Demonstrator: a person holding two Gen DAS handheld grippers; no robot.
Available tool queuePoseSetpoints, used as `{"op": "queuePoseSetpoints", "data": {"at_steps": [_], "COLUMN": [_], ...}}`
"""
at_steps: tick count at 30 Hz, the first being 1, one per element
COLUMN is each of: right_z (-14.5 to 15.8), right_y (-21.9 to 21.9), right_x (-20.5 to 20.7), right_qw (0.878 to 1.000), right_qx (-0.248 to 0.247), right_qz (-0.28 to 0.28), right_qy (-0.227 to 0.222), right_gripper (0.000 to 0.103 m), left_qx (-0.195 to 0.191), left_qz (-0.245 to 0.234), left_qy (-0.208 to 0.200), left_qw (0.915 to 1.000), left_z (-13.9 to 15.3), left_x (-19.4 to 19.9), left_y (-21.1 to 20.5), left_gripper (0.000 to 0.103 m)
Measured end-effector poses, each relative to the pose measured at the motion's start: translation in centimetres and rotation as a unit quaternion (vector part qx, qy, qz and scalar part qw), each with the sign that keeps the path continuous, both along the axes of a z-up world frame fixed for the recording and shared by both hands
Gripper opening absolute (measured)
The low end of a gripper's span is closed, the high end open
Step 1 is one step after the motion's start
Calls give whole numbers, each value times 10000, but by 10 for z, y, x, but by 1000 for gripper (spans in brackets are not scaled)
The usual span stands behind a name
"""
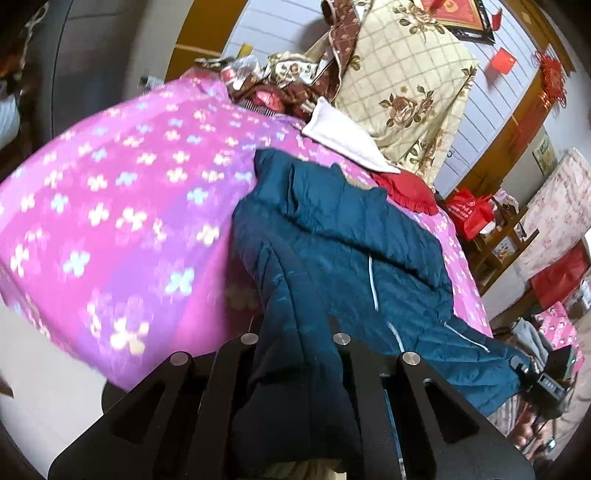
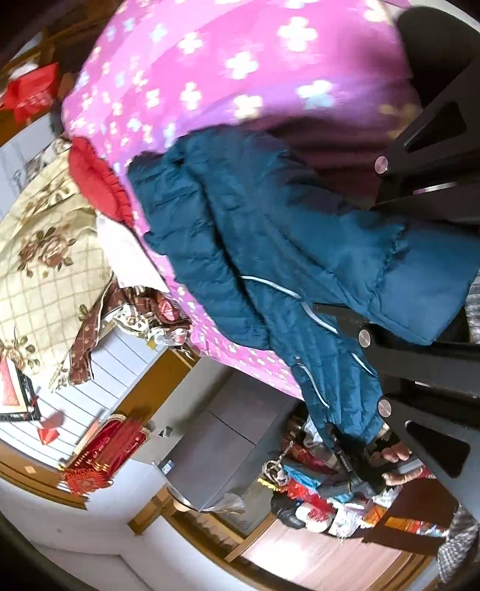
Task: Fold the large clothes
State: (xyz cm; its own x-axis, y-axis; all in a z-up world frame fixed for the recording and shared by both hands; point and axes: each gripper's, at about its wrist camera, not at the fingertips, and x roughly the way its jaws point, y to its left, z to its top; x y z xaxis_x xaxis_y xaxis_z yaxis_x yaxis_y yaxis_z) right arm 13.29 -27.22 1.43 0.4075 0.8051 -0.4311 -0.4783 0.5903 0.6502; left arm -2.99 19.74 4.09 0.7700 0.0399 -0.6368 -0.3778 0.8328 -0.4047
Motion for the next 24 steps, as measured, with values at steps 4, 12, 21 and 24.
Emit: {"op": "queuePoseSetpoints", "data": {"at_steps": [4, 12, 21, 24], "right_z": [27, 71, 64, 43], "right_y": [14, 53, 109, 121], "right_x": [32, 128, 257, 295], "right_qw": [9993, 9940, 9811, 9767], "right_qx": [-149, -504, -1253, -1524], "right_qz": [-180, -695, -1382, -1469], "right_qy": [-288, -676, -506, -355], "right_gripper": [13, 12, 12, 12], "left_qx": [372, 682, 1448, 1518], "left_qz": [37, 318, 712, 739], "left_qy": [-114, -52, 574, 844], "left_qw": [9992, 9972, 9852, 9820], "left_z": [20, 50, 42, 25], "left_x": [33, 142, 273, 311], "left_y": [5, 41, 57, 67], "left_gripper": [8, 8, 8, 9]}}
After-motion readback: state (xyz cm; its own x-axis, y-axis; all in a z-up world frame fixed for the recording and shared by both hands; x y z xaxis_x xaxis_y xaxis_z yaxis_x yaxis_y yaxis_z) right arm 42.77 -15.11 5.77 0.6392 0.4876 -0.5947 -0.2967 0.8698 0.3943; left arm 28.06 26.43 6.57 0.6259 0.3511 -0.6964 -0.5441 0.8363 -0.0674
